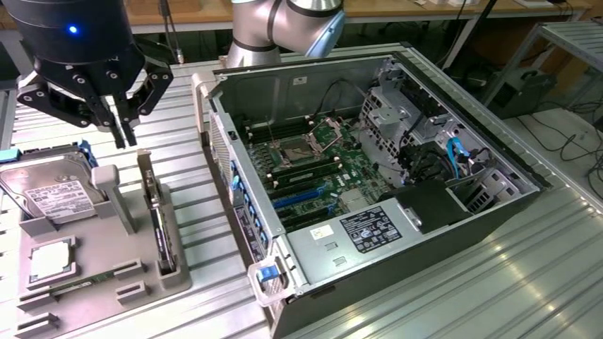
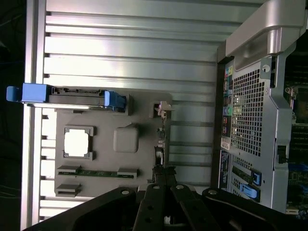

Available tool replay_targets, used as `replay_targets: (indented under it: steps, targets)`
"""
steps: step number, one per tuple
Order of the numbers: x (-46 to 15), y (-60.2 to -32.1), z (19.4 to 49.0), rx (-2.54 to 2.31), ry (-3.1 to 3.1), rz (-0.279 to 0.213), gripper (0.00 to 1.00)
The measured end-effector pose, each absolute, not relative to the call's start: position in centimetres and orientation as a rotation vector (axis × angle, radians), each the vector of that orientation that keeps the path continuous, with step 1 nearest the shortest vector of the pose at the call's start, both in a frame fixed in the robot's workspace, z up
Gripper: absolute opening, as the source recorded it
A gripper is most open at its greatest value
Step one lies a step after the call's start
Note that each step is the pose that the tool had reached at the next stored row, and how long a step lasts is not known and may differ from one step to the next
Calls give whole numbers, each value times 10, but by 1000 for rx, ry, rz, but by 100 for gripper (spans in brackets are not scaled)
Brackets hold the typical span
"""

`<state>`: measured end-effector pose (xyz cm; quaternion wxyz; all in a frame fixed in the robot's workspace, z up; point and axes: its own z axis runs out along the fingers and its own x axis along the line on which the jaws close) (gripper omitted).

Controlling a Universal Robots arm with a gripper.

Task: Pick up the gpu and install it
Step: 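Pick up the gpu and move the gpu toward the slot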

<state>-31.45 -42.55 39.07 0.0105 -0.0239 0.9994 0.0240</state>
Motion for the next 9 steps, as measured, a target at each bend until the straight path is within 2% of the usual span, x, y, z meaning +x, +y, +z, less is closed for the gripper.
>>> replay_targets:
  steps: [2, 5, 7, 8, 9]
  targets:
    - [-315, -426, 391, -75, 3119, 75, 24]
    - [-315, -425, 391, -75, 3119, 75, 29]
    - [-315, -426, 391, -75, 3119, 75, 42]
    - [-315, -425, 391, -75, 3119, 75, 42]
    - [-315, -425, 391, -75, 3119, 75, 48]
